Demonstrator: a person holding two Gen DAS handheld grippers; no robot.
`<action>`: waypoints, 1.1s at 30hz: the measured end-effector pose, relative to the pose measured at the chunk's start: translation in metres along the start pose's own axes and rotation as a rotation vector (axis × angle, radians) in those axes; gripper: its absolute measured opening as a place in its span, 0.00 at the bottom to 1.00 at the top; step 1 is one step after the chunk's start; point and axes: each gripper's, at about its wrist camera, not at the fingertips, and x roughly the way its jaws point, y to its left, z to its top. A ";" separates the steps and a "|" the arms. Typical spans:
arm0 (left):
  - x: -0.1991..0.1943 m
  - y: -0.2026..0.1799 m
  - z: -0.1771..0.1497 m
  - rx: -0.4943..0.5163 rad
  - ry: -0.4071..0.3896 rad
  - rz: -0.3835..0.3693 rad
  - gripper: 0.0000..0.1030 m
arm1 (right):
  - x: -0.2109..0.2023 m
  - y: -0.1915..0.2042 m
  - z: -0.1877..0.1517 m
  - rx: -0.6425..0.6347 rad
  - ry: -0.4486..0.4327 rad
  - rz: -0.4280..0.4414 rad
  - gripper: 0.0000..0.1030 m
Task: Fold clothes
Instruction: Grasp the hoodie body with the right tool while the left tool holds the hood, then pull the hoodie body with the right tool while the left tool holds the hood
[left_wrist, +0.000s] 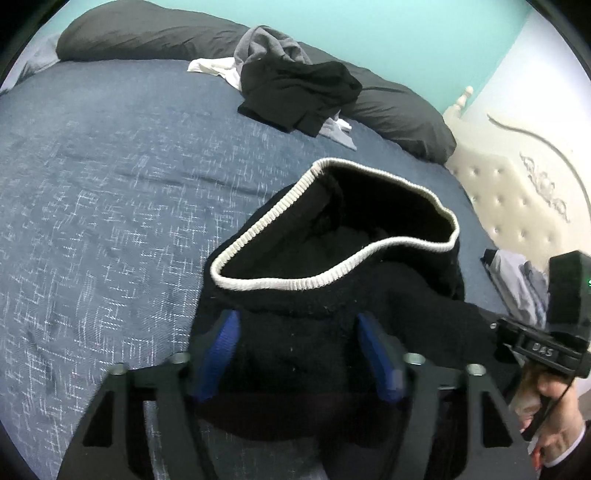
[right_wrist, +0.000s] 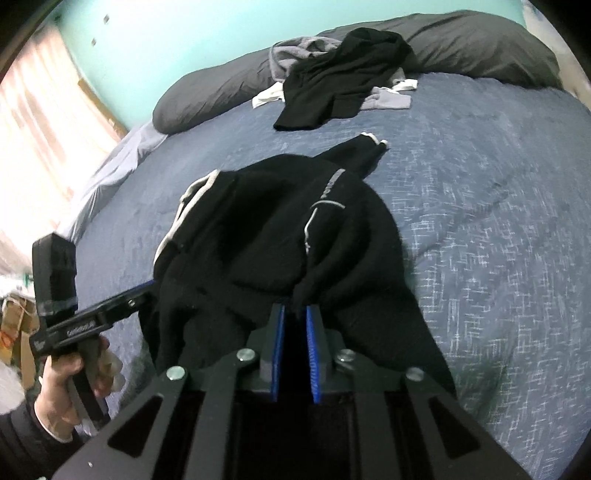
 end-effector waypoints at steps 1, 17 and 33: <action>0.001 0.000 -0.001 0.005 0.003 0.000 0.48 | 0.000 0.002 -0.001 -0.007 0.001 -0.004 0.11; -0.046 0.016 0.005 -0.021 -0.078 -0.074 0.08 | -0.017 0.031 0.001 -0.052 0.000 -0.038 0.11; -0.087 0.079 0.009 -0.173 -0.156 -0.069 0.07 | 0.001 0.003 0.093 -0.065 0.056 -0.099 0.45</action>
